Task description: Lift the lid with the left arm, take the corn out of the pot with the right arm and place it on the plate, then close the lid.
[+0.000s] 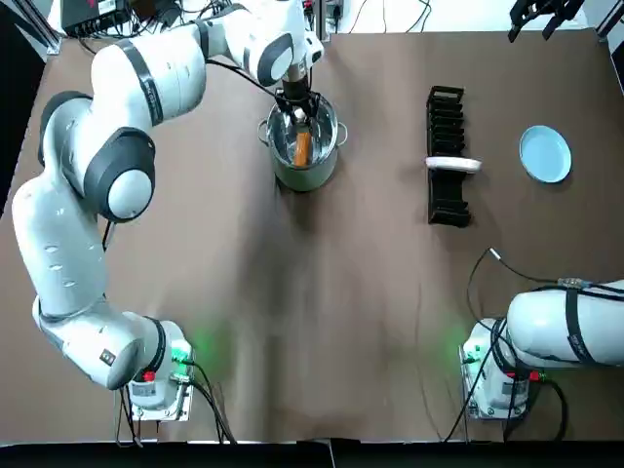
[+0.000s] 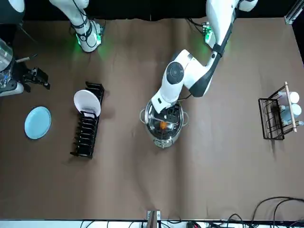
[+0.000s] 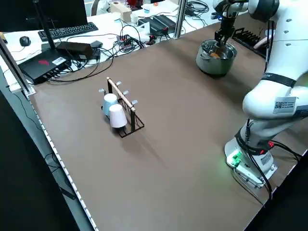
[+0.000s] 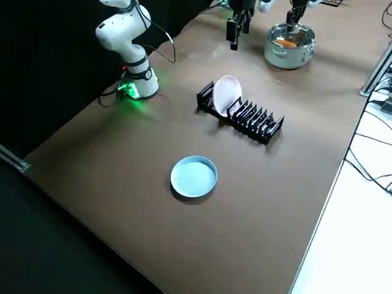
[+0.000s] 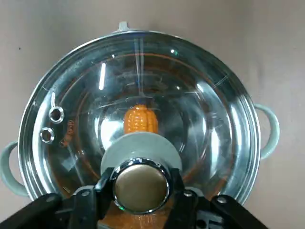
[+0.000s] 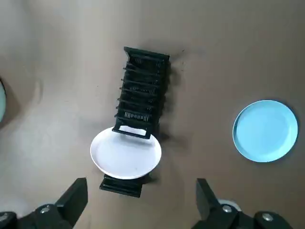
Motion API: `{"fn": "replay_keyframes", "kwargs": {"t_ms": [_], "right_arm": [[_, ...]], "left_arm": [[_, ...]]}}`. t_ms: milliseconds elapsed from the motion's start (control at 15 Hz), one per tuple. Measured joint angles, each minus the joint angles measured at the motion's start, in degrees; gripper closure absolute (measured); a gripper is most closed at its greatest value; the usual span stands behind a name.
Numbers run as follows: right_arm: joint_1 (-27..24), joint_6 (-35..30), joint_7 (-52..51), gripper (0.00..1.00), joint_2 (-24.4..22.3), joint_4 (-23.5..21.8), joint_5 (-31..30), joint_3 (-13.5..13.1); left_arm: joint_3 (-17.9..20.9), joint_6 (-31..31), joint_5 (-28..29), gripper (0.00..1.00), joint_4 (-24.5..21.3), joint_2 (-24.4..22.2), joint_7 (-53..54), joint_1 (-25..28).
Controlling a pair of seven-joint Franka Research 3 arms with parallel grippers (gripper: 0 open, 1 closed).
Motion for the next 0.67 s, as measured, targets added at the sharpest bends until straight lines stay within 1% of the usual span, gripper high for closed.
{"fn": "replay_keyframes", "kwargs": {"t_ms": [67,533,667], "right_arm": [[0.0,0.0,0.0,0.0,0.0,0.0,0.0,0.0],[0.1,0.2,0.0,0.0,0.0,0.0,0.0,0.0],[0.8,0.3,-0.3,0.0,0.0,0.0,0.0,0.0]], "left_arm": [[0.0,-0.1,0.0,0.5,0.0,0.0,0.0,0.0],[0.0,-0.1,0.0,0.49,0.1,0.0,-0.8,0.0],[0.0,-0.1,0.0,0.49,0.3,0.0,-1.5,0.1]]}}
